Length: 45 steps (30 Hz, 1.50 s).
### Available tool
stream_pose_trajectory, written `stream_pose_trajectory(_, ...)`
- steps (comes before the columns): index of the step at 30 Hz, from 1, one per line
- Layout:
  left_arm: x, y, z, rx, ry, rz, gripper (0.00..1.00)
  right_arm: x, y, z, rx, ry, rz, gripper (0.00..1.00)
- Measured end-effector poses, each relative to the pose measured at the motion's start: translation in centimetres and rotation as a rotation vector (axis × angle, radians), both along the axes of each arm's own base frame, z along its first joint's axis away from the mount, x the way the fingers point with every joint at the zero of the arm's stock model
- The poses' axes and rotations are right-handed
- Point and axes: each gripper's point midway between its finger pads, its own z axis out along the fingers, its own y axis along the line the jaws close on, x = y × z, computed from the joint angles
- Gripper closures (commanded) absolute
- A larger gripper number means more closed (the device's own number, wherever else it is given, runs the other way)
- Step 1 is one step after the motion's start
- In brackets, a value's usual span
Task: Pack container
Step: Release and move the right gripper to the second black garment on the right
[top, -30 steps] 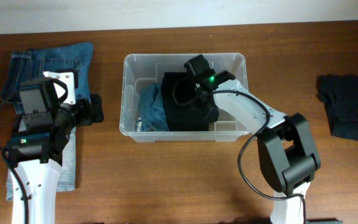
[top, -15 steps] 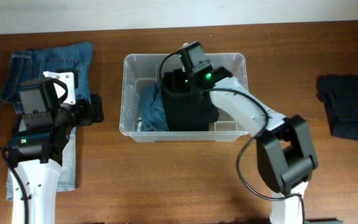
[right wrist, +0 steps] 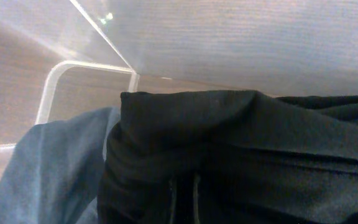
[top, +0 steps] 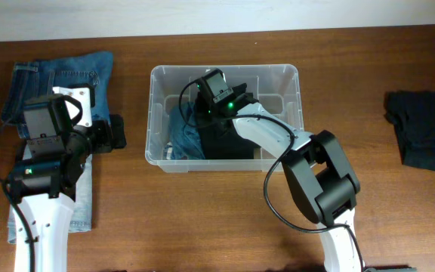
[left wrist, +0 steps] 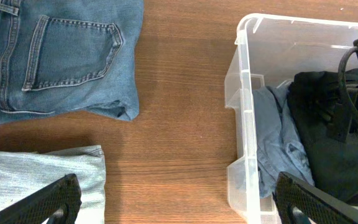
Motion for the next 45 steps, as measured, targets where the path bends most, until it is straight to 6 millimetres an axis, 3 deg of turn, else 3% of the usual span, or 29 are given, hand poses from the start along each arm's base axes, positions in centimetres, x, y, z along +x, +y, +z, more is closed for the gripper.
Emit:
stream_pose_trajectory(9, 0.0, 0.0, 0.0, 0.000, 0.000, 0.000, 0.01, 0.1, -0.1, 1.2, -0.018, -0.023, 0.023, 0.92)
stream_pose_trajectory(12, 0.0, 0.0, 0.0, 0.000, 0.000, 0.000, 0.01, 0.2, -0.7, 4.6, -0.015, -0.069, 0.017, 0.86)
stream_pose_trajectory(16, 0.0, 0.0, 0.0, 0.000, 0.000, 0.000, 0.01, 0.0, -2.2, 14.1, 0.034, -0.209, 0.000, 0.76)
stream_pose_trajectory(18, 0.0, 0.0, 0.0, 0.000, 0.000, 0.000, 0.01, -0.7, -4.3, 19.4, 0.053, -0.281, -0.031, 0.67)
stream_pose_trajectory(19, 0.0, 0.0, 0.0, 0.000, 0.000, 0.000, 0.01, -1.1, -5.7, 22.0, 0.061, -0.315, -0.056, 0.57)
stream_pose_trajectory(21, 0.0, 0.0, 0.0, 0.000, 0.000, 0.000, 0.01, -2.3, -9.6, 26.3, 0.058, -0.370, -0.124, 0.46)
stream_pose_trajectory(24, 0.0, 0.0, 0.0, 0.000, 0.000, 0.000, 0.01, -4.0, -17.0, 29.7, 0.006, -0.390, -0.257, 0.31)
stream_pose_trajectory(25, 0.0, 0.0, 0.0, 0.000, 0.000, 0.000, 0.01, -4.8, -20.5, 30.2, -0.021, -0.379, -0.333, 0.13)
stream_pose_trajectory(26, 0.0, 0.0, 0.0, 0.000, 0.000, 0.000, 0.01, -5.5, -24.7, 30.5, -0.055, -0.365, -0.429, 0.07)
stream_pose_trajectory(27, 0.0, 0.0, 0.0, 0.000, 0.000, 0.000, 0.01, -6.0, -27.6, 30.2, -0.071, -0.342, -0.503, 0.02)
stream_pose_trajectory(31, 0.0, 0.0, 0.0, 0.000, -0.001, 0.000, 0.01, -9.3, -39.0, 27.8, -0.130, -0.203, -0.804, 0.01)
stream_pose_trajectory(32, 0.0, 0.0, 0.0, 0.000, 0.000, 0.000, 0.00, -10.8, -43.4, 27.0, -0.137, -0.161, -0.923, 0.01)
stream_pose_trajectory(35, 0.0, 0.0, 0.0, 0.000, 0.000, 0.000, 0.01, -13.0, -50.2, 25.4, -0.139, -0.108, -1.058, 0.02)
stream_pose_trajectory(39, 0.0, 0.0, 0.0, 0.000, 0.000, 0.000, 0.01, -13.5, -56.5, 22.4, -0.178, -0.064, -1.025, 0.01)
stream_pose_trajectory(42, 0.0, 0.0, 0.0, 0.001, 0.000, 0.000, 0.01, -13.4, -59.2, 17.9, -0.168, 0.028, -0.935, 0.00)
stream_pose_trajectory(45, 0.0, 0.0, 0.0, 0.001, 0.000, 0.001, 0.01, -13.2, -60.5, 12.7, -0.101, 0.126, -0.871, 0.20)
